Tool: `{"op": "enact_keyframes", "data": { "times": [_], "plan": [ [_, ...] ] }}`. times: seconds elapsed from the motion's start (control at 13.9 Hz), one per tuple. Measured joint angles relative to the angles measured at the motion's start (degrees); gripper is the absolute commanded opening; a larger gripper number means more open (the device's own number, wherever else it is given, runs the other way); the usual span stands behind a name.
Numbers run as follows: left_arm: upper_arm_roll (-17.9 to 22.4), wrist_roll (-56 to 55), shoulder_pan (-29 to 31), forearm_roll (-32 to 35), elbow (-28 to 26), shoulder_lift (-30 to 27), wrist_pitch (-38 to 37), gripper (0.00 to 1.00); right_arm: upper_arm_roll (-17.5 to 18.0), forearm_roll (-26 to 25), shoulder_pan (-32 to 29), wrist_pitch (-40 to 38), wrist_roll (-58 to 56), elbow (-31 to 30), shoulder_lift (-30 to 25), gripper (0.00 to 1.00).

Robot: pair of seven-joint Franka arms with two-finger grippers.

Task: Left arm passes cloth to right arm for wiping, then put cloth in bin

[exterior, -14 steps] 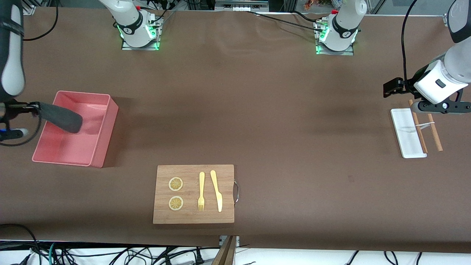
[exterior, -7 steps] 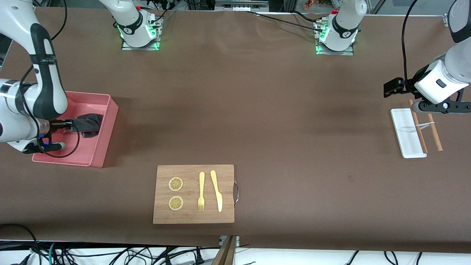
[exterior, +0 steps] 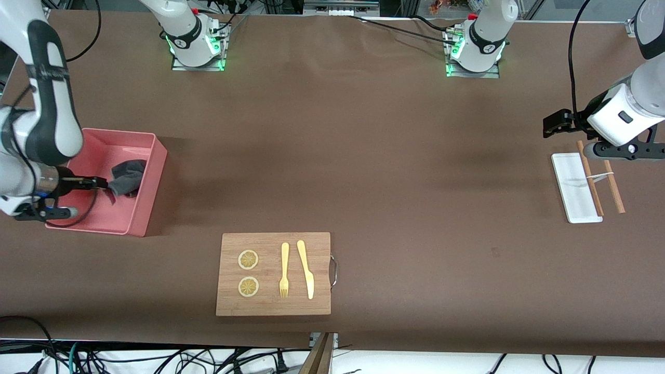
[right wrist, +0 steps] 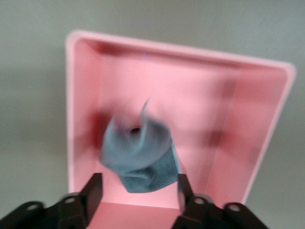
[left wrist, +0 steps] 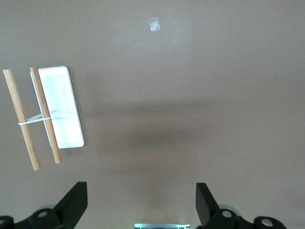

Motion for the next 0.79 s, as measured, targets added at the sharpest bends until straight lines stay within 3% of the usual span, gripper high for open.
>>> {"op": "enact_keyframes", "data": {
  "times": [0.36,0.79],
  "plan": [
    [0.0,0.0,0.0,0.0,0.15,0.0,0.0,1.0,2.89,0.25,0.06,-13.02,0.0,3.44,-9.43,1.0],
    [0.0,0.0,0.0,0.0,0.16,0.0,-0.05,1.0,10.59,0.41,0.33,-20.15,0.19,4.96,-17.95,1.0]
  ]
}}
